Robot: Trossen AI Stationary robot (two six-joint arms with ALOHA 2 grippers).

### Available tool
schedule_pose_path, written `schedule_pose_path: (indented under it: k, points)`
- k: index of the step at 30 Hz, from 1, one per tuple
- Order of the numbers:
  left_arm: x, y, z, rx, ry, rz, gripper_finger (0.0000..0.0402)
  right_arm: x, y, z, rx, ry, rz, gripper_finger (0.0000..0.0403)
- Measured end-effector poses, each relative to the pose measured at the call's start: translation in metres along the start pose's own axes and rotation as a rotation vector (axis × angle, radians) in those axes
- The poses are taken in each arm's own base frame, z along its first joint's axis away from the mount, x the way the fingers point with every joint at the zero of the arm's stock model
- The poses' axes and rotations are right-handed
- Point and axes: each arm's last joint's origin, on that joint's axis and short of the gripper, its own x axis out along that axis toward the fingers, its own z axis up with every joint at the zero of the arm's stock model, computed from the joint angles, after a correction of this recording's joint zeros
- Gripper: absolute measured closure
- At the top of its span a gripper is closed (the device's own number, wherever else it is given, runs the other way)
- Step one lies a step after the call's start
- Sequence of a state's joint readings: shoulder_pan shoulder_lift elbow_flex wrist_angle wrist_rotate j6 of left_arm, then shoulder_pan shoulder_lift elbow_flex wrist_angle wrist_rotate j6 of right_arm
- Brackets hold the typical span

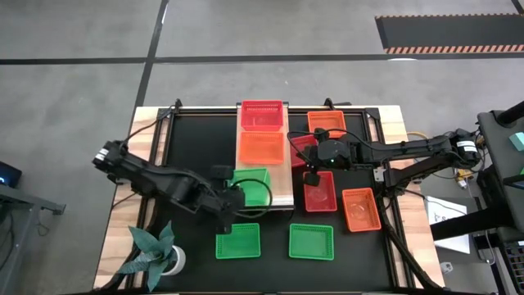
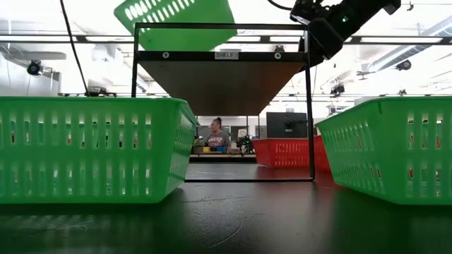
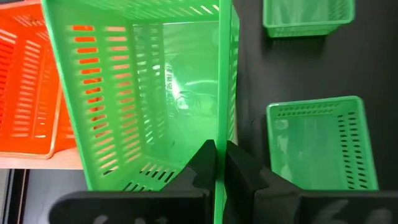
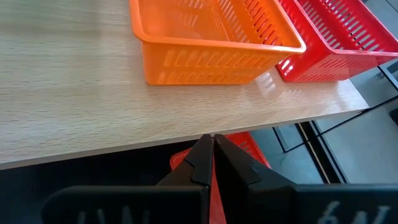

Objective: Stack baskets on shelf by color
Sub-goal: Put the top green bin on the shelf

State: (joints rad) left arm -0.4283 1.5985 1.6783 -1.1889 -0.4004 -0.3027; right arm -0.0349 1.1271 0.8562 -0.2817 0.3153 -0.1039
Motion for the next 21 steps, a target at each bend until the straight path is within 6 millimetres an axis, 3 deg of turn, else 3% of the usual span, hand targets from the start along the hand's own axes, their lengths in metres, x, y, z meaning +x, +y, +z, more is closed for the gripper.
schedule_pose_path:
  k: [10,21]
  points:
    - [0.017,0.005,0.005,-0.009,0.038,0.030,0.0400,0.000,0.000,0.000,0.000,0.001,0.000,0.0394]
    - [0.026,0.004,0.010,0.048,0.028,0.031,0.0339,0.000,0.000,-0.001,-0.002,0.007,0.001,0.0394]
